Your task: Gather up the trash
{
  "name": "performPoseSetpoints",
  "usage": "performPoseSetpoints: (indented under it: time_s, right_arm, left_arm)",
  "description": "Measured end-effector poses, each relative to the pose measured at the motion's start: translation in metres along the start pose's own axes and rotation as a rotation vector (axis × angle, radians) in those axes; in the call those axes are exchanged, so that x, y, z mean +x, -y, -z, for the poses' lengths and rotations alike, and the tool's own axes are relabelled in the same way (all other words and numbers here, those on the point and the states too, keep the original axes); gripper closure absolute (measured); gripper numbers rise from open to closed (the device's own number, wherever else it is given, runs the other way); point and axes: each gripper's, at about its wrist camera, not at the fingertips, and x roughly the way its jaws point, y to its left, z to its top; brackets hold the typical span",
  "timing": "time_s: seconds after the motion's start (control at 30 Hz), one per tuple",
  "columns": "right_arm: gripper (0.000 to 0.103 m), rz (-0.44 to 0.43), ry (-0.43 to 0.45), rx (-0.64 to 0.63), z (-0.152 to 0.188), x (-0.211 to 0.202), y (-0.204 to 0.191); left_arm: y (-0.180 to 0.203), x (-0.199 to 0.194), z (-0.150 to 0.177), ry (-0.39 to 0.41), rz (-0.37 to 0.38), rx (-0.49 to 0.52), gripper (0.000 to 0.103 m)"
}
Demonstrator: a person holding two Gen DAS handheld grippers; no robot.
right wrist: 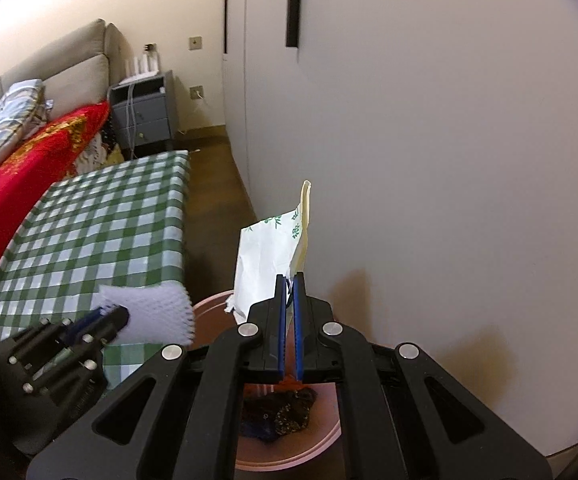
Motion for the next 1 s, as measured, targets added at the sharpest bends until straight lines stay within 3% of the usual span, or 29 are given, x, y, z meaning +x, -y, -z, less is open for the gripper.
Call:
performPoseSetpoints:
  time_s: [0.3, 0.33, 0.4, 0.47, 0.53, 0.57, 0.67, 0.9, 1.0]
  right_arm:
    - [0.099, 0.017, -0.035, 0.038, -0.001, 0.015, 0.005]
    - [0.098, 0.018, -0.036, 0.041, -0.001, 0.016, 0.006]
    - [0.096, 0.02, -0.032, 0.054, -0.001, 0.016, 0.008]
    - [0.089, 0.019, -0.031, 0.07, -0.001, 0.015, 0.011]
    - [0.067, 0.024, -0.027, 0.077, -0.001, 0.015, 0.011]
    - [0.062, 0.029, -0.019, 0.081, -0.002, 0.013, 0.011]
    - [0.056, 0.029, 0.001, 0.093, -0.002, 0.005, 0.013]
    - [0.024, -0.019, 0.093, 0.084, 0.002, -0.031, 0.012]
    - [0.016, -0.036, 0.118, 0.074, 0.01, -0.047, 0.007]
  left_arm:
    - [0.02, 0.044, 0.01, -0.12, 0.095, 0.034, 0.092]
    - [0.022, 0.047, 0.012, -0.13, 0.105, 0.036, 0.089]
    - [0.027, 0.05, 0.017, -0.141, 0.115, 0.039, 0.069]
    - [0.024, 0.049, 0.018, -0.143, 0.126, 0.033, 0.062]
    - [0.019, 0.044, 0.016, -0.136, 0.123, 0.027, 0.062]
    - [0.015, 0.04, 0.015, -0.128, 0.117, 0.02, 0.061]
    - [0.005, 0.027, 0.015, -0.106, 0.098, -0.007, 0.056]
    - [-0.005, -0.023, 0.016, -0.018, 0.025, -0.022, 0.033]
    - [-0.004, -0.056, 0.018, 0.042, -0.005, 0.0, 0.024]
